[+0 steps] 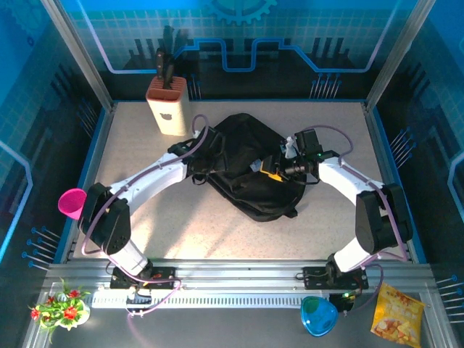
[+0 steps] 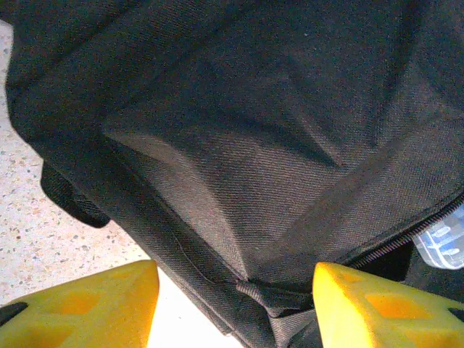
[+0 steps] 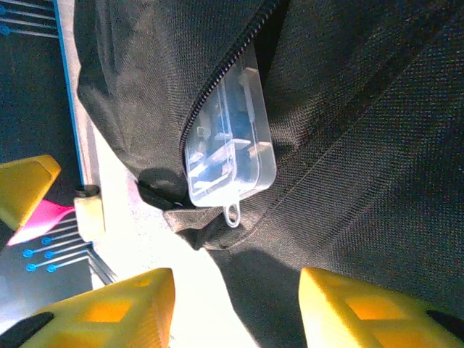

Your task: Pack books, pencil case, and school supplies into a backpack

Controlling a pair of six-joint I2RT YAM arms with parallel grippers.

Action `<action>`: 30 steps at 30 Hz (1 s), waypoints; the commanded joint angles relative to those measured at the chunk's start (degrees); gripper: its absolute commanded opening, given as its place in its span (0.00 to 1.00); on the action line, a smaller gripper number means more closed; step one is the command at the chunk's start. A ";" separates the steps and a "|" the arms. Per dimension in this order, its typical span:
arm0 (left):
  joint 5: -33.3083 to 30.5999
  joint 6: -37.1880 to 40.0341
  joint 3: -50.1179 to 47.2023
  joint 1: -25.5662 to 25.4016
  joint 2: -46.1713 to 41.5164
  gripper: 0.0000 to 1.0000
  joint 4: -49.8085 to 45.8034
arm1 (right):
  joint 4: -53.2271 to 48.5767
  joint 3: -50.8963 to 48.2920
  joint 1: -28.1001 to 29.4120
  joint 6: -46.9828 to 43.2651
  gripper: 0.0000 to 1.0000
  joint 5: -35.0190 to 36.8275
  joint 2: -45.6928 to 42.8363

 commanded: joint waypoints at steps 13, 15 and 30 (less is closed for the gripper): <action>5.63 -7.32 -10.22 5.10 -8.90 0.62 5.47 | 6.90 13.97 5.12 1.98 0.14 4.97 16.96; 6.78 -7.85 -11.35 5.99 -9.65 0.62 5.89 | 6.77 12.53 5.10 1.25 0.18 5.18 15.20; 8.04 -11.50 -21.09 13.62 -16.25 0.84 8.41 | -19.17 16.56 15.55 -31.16 0.62 27.98 0.54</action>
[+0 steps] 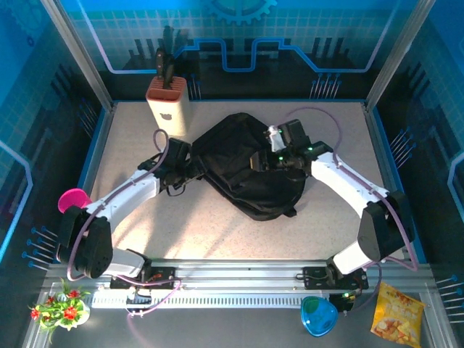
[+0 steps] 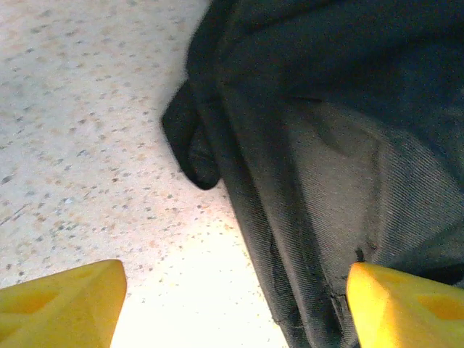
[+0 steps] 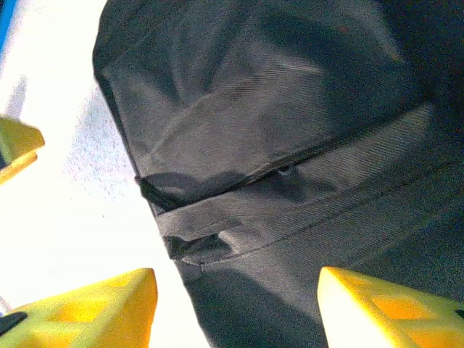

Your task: Pack books, pencil case, and school supplies into a backpack

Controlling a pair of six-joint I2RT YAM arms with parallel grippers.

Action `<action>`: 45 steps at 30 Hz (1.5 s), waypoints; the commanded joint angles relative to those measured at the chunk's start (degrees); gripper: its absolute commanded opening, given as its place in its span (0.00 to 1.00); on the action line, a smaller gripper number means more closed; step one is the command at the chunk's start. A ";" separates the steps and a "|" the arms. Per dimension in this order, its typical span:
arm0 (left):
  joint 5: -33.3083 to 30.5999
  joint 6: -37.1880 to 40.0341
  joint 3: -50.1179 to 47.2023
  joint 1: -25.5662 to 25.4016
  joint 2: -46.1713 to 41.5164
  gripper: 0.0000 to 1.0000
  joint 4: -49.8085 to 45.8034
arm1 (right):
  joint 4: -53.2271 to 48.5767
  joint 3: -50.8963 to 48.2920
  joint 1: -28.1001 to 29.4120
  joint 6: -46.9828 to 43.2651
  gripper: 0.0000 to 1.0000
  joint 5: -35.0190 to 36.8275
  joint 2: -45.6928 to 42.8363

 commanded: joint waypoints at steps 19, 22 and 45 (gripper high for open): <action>-2.68 -1.09 -8.50 6.43 -13.01 0.99 -2.28 | -18.47 28.30 15.09 -30.52 0.49 8.43 27.30; -2.58 -1.18 -8.65 6.54 -12.88 0.99 -1.87 | -19.15 29.67 15.09 -31.09 0.47 8.38 29.36; 3.94 -1.32 -8.42 6.70 -11.18 0.99 0.69 | -13.04 27.93 15.01 -27.51 0.00 10.26 26.81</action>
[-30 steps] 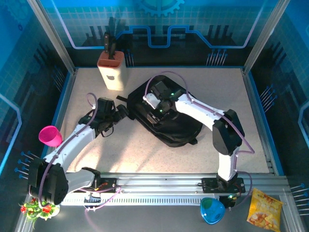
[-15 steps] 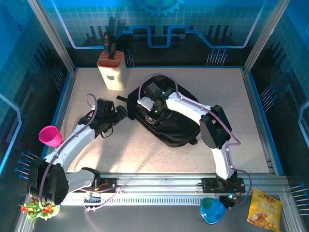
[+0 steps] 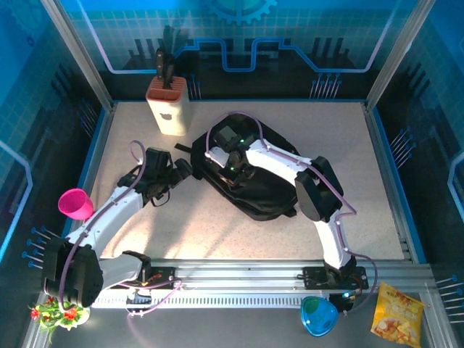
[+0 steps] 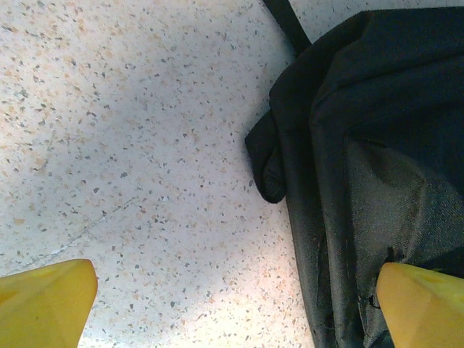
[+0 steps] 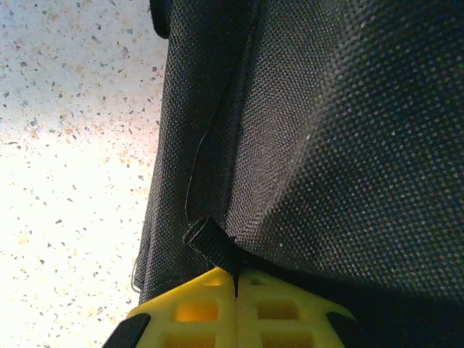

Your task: Pack books, pencil case, and school supplies into a backpack

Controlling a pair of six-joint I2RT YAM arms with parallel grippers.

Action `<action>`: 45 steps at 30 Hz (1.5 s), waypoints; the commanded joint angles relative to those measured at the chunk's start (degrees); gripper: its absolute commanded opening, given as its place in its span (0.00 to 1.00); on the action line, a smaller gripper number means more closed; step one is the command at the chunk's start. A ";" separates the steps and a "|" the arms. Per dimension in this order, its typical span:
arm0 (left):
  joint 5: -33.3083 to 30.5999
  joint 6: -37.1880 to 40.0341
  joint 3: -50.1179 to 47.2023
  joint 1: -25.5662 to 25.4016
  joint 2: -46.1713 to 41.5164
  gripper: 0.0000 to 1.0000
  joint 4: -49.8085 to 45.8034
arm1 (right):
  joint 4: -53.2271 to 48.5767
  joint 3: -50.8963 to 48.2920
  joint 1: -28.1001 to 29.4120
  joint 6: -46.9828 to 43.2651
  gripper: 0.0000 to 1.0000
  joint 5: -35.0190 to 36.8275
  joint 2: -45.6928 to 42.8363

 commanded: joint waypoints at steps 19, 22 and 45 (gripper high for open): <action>28.24 -11.12 1.61 -10.14 14.78 0.56 28.51 | 18.10 -16.99 -3.45 18.52 0.00 -12.29 -24.57; 29.11 -13.07 2.50 -10.64 17.53 0.53 31.73 | 18.77 -17.75 -3.68 19.40 0.00 -13.56 -25.04; 18.75 -13.83 1.27 -10.39 9.47 0.46 25.57 | 20.64 -20.05 -5.63 22.42 0.00 -13.74 -24.32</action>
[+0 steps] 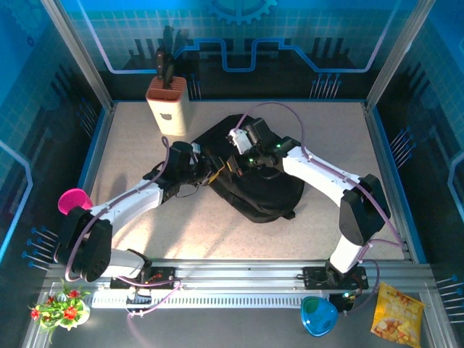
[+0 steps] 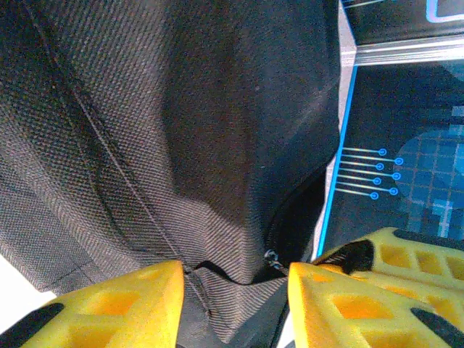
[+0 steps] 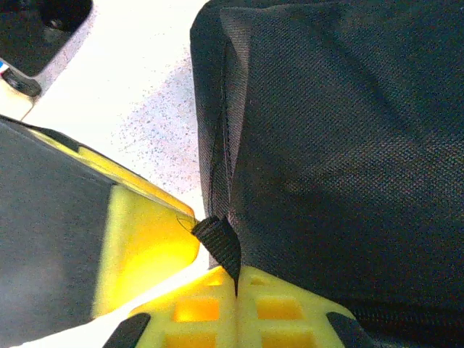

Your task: Pack books, pencil case, and school supplies into a backpack

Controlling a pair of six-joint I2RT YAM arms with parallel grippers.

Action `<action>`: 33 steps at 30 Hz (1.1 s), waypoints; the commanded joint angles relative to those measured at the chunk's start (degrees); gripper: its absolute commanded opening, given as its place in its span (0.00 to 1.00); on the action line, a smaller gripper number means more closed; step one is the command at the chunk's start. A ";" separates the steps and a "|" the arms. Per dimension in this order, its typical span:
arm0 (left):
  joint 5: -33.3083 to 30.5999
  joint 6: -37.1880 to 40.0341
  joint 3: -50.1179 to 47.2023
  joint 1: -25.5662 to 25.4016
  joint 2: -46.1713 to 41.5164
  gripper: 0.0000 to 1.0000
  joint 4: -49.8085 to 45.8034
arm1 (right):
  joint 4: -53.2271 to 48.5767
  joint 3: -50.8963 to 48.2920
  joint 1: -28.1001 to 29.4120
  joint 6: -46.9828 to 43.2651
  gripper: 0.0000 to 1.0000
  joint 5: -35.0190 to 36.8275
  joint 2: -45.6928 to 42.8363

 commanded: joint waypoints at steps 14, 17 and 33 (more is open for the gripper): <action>4.79 -4.12 3.78 -0.41 7.56 0.39 6.57 | 4.25 -2.29 -1.44 2.54 0.00 -4.68 -3.03; 5.65 -4.50 4.64 -0.58 9.45 0.32 6.91 | 4.35 -2.90 -1.58 2.66 0.00 -3.99 -3.37; 2.28 -0.54 0.32 0.60 6.62 0.00 0.88 | 1.45 0.42 -16.51 12.42 0.00 28.70 3.78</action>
